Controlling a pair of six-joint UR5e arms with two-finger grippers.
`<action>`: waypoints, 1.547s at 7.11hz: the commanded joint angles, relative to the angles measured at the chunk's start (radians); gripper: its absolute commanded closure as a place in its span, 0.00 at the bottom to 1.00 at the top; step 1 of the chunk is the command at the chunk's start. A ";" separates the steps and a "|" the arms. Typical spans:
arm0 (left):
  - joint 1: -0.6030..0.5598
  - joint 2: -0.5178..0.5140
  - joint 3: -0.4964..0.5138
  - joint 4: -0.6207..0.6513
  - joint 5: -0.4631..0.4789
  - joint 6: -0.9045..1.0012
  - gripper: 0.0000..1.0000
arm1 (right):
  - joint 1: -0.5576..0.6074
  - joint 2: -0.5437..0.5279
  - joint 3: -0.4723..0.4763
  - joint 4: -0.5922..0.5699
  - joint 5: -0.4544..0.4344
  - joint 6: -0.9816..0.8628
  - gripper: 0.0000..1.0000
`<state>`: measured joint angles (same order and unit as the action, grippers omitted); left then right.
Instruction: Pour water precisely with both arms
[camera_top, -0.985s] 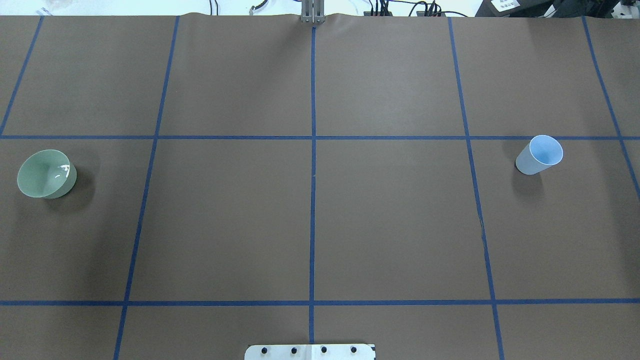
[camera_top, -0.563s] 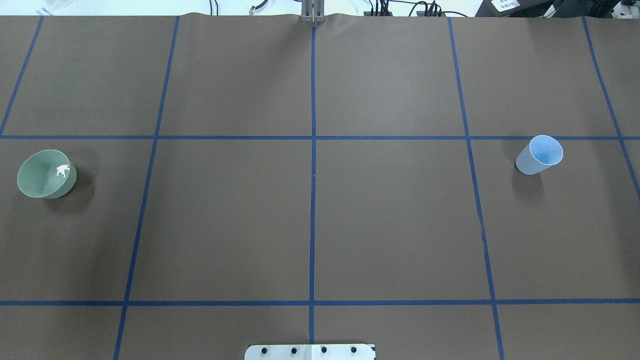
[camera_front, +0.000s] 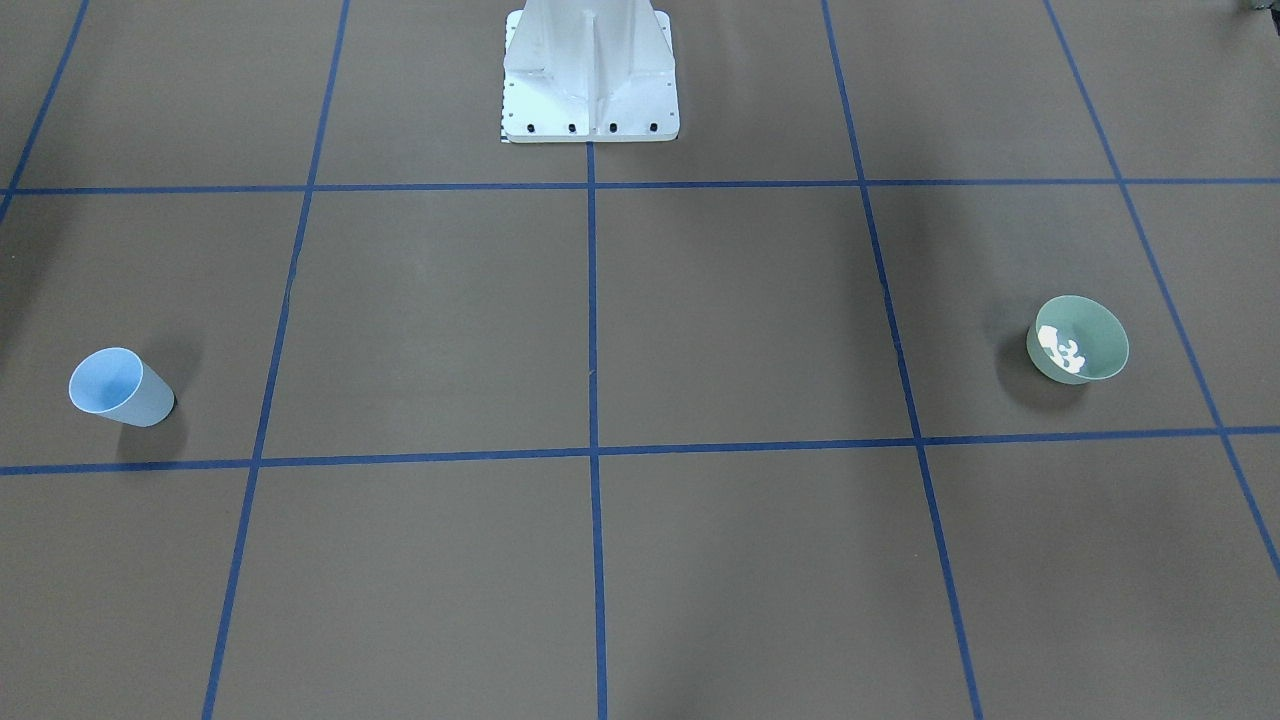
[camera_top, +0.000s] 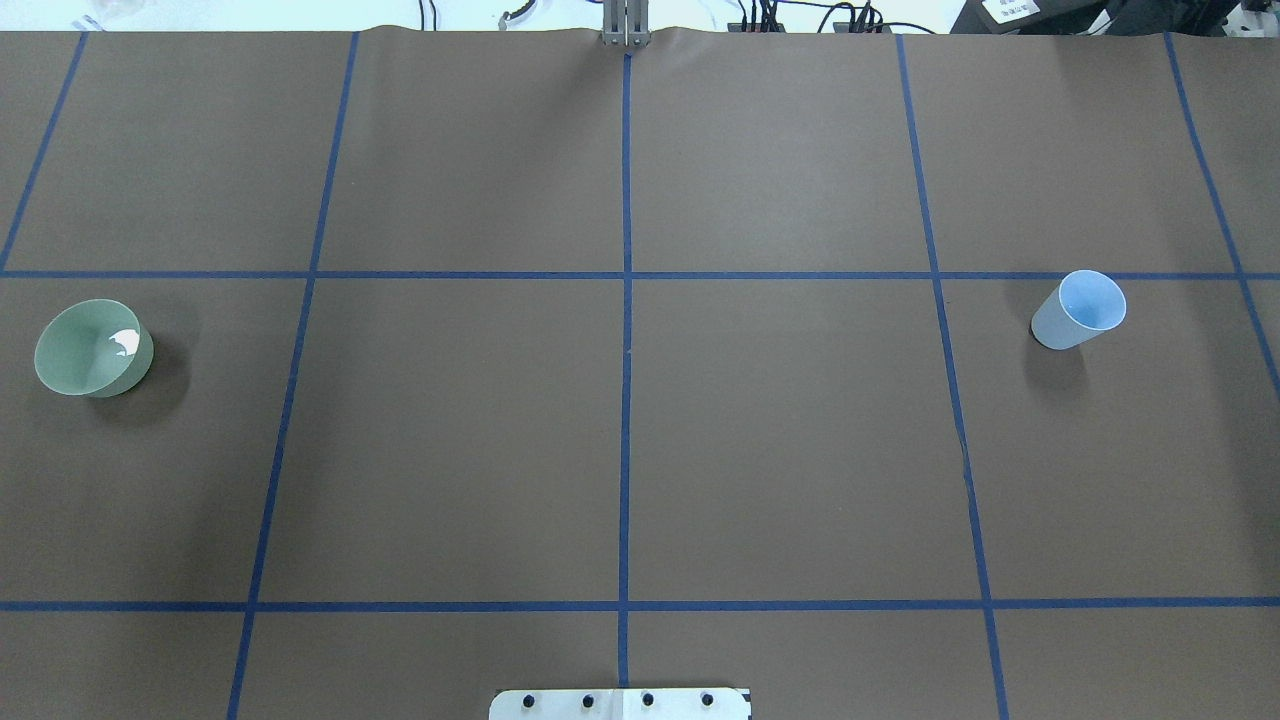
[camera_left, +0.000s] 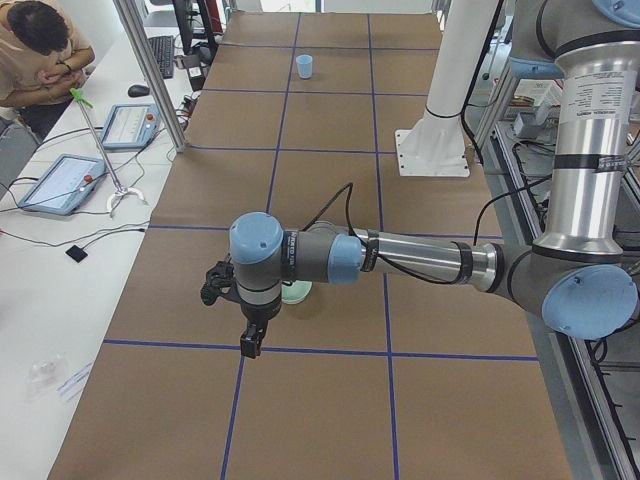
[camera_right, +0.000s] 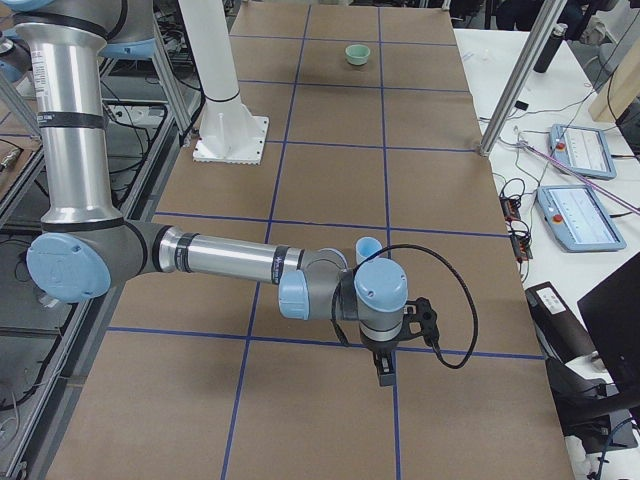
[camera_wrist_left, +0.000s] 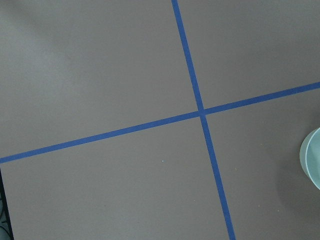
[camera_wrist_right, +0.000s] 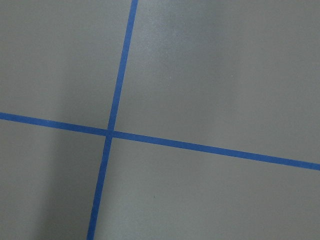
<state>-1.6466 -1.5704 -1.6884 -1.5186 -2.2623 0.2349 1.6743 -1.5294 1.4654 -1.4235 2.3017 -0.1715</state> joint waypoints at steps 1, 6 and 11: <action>-0.002 0.013 -0.011 -0.017 -0.005 -0.020 0.00 | -0.001 0.000 0.004 0.000 0.001 0.001 0.00; -0.004 0.026 -0.031 -0.021 -0.043 -0.143 0.00 | -0.001 -0.002 0.010 -0.003 0.001 0.001 0.00; -0.004 0.061 -0.034 -0.147 -0.043 -0.144 0.00 | 0.001 -0.008 0.018 0.000 0.007 0.001 0.00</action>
<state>-1.6506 -1.5160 -1.7230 -1.6549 -2.3055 0.0909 1.6750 -1.5356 1.4788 -1.4241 2.3065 -0.1703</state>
